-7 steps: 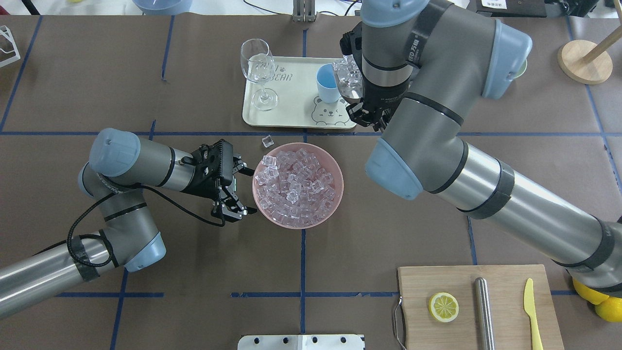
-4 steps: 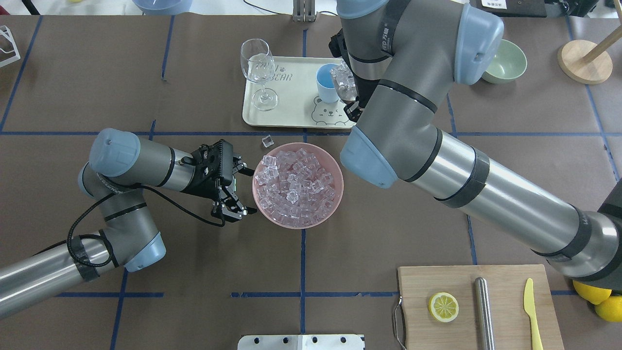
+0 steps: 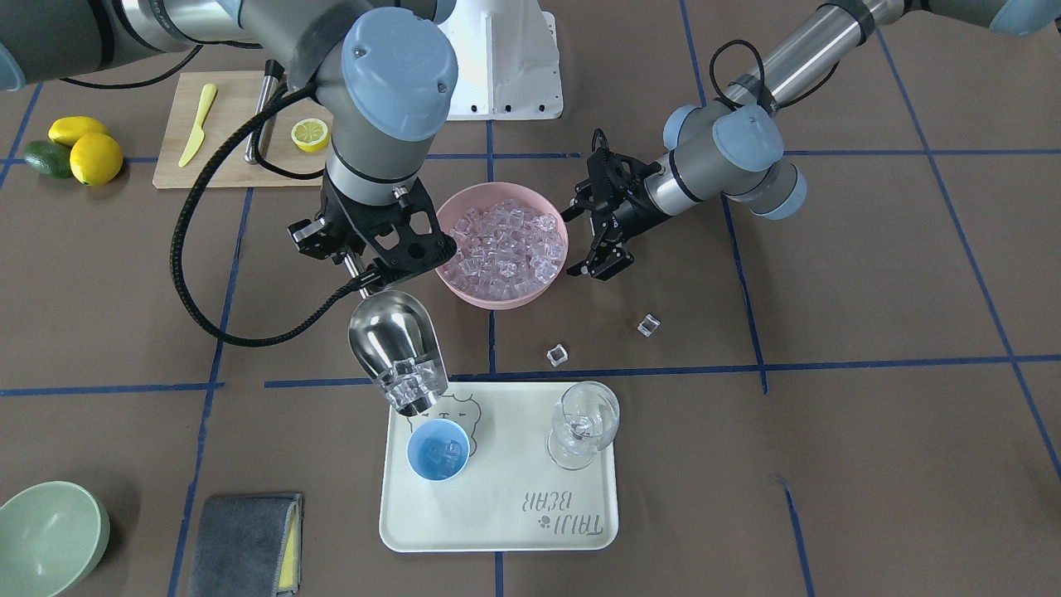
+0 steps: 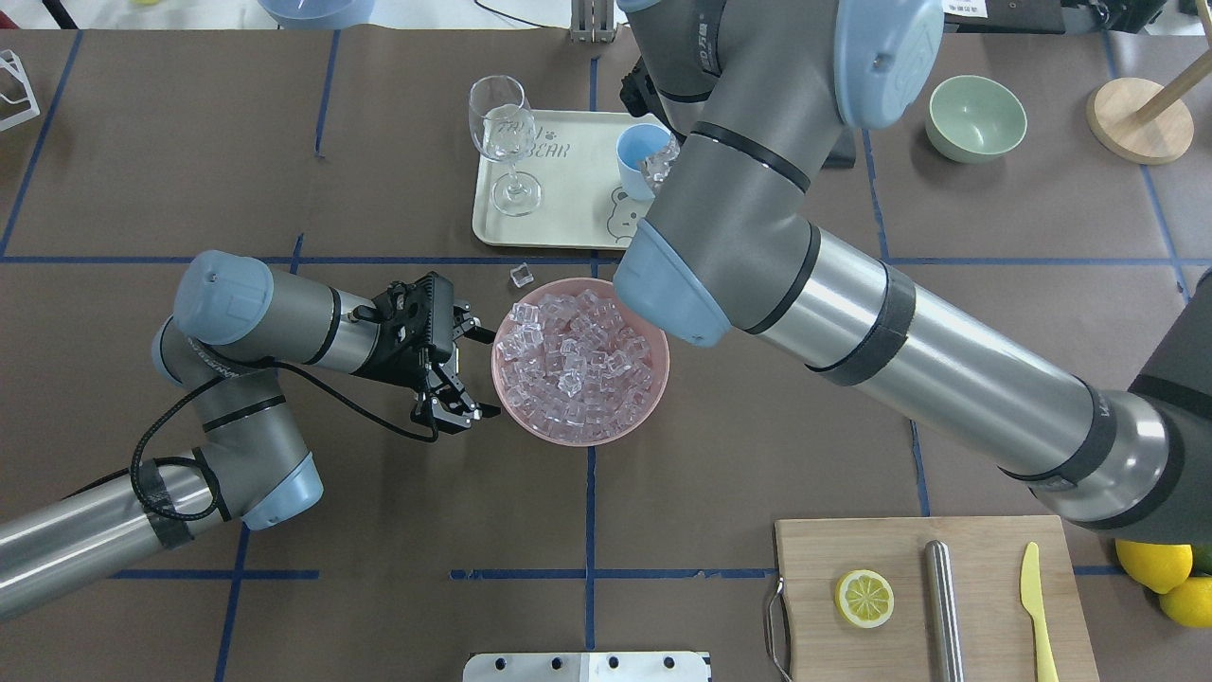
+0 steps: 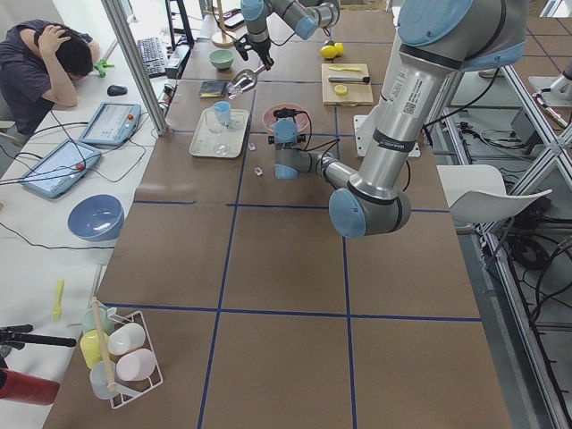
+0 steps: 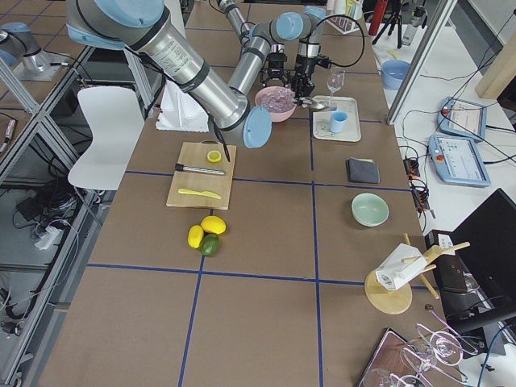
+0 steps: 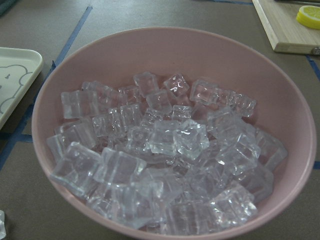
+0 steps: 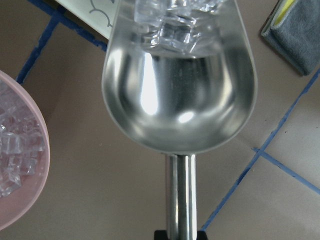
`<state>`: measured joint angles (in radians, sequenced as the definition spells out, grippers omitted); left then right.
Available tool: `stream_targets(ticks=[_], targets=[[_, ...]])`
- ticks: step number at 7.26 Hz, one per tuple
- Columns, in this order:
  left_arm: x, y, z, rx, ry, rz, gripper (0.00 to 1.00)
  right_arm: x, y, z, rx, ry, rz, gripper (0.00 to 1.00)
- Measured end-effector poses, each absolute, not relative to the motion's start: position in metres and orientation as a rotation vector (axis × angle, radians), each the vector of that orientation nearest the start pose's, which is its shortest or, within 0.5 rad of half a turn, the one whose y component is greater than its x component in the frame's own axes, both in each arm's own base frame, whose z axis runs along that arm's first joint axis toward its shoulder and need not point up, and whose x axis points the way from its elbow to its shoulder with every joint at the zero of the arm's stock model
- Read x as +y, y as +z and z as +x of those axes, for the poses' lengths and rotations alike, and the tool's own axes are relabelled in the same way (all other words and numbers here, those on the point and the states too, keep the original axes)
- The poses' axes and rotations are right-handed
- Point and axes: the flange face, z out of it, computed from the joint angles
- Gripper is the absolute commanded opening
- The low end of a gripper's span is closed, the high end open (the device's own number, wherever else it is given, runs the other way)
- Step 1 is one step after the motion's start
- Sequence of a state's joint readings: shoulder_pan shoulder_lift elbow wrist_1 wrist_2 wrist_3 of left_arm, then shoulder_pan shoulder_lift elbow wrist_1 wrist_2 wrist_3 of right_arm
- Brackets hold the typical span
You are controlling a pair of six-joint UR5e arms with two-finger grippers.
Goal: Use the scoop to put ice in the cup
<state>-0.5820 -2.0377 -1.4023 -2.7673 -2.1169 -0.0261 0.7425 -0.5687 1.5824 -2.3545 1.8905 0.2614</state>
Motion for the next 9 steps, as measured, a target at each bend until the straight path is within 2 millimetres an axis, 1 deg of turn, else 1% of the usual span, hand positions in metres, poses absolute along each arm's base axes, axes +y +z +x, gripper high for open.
stream_targets(ticks=[3, 6, 7, 9], targets=[[-0.43, 0.333, 0.506, 1.167, 1.163, 1.132, 1.0, -0.556, 0.117, -0.437, -0.357, -0.667, 0.005, 0.0], [-0.43, 0.333, 0.506, 1.167, 1.163, 1.131, 1.0, -0.587, 0.102, -0.429, -0.335, -0.725, -0.037, 0.0], [-0.43, 0.333, 0.506, 1.167, 1.163, 1.131, 1.0, -0.591, 0.101, -0.428, -0.333, -0.731, -0.042, 0.0], [-0.43, 0.333, 0.506, 1.167, 1.163, 1.131, 1.0, -0.594, 0.1, -0.426, -0.334, -0.736, -0.043, 0.0]])
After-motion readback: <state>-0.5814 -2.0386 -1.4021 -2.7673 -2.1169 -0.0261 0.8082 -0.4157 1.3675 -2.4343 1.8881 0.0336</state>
